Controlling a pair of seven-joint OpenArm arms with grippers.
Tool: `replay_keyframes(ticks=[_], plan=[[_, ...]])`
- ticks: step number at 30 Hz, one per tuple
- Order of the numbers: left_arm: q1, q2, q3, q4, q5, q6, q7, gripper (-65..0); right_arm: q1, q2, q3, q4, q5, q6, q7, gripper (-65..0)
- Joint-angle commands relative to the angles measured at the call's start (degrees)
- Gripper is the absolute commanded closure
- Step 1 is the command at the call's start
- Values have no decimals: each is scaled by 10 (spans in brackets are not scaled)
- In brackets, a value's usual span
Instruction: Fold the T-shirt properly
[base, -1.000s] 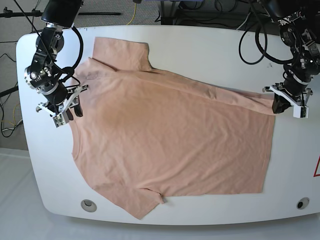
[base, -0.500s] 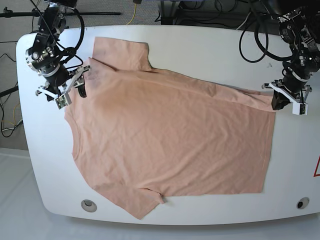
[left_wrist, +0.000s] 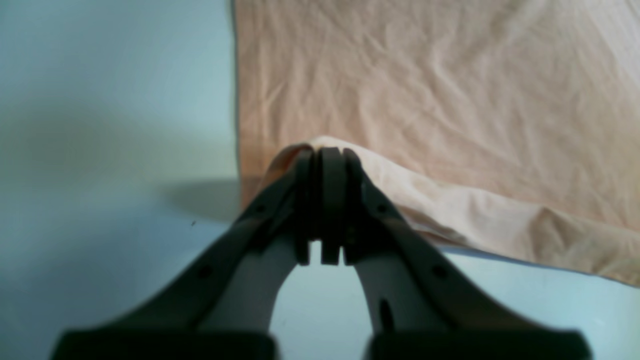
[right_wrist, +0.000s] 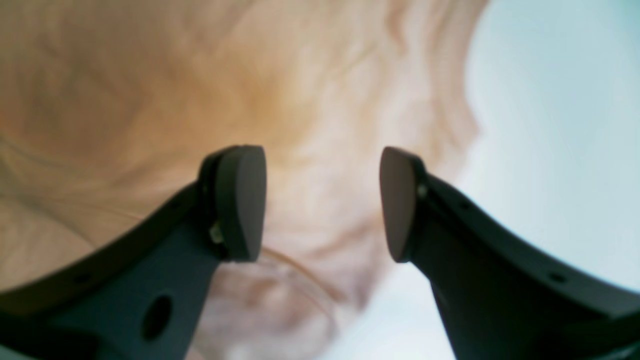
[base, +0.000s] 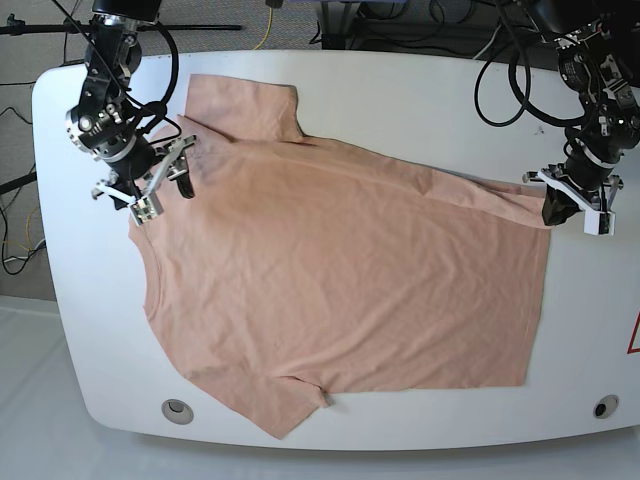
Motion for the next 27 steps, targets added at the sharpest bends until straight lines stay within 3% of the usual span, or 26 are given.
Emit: replay_keyframes(ticks=[1, 11, 15, 23, 25, 27], plan=[[-7, -7, -2, 9, -10, -1, -16, 0, 14, 6, -4, -4, 12, 3, 16, -325], [-6, -8, 1, 1, -4, 3, -20, 0, 11, -10, -4, -50, -15, 3, 45, -246], [-3, -8, 2, 5, 2, 3, -23, -2, -43, -25, 14, -32, -22, 0, 58, -215], [2, -9, 3, 1, 6, 3, -27, -4, -90, -46, 59, -17, -6, -5, 65, -305], [0, -10, 3, 0, 1, 3, -25, 0, -85, -56, 87, 0, 1, -3, 65, -379], [0, -10, 3, -1, 1, 3, -26, 0, -86, -60, 99, 5, 12, -3, 67, -405]])
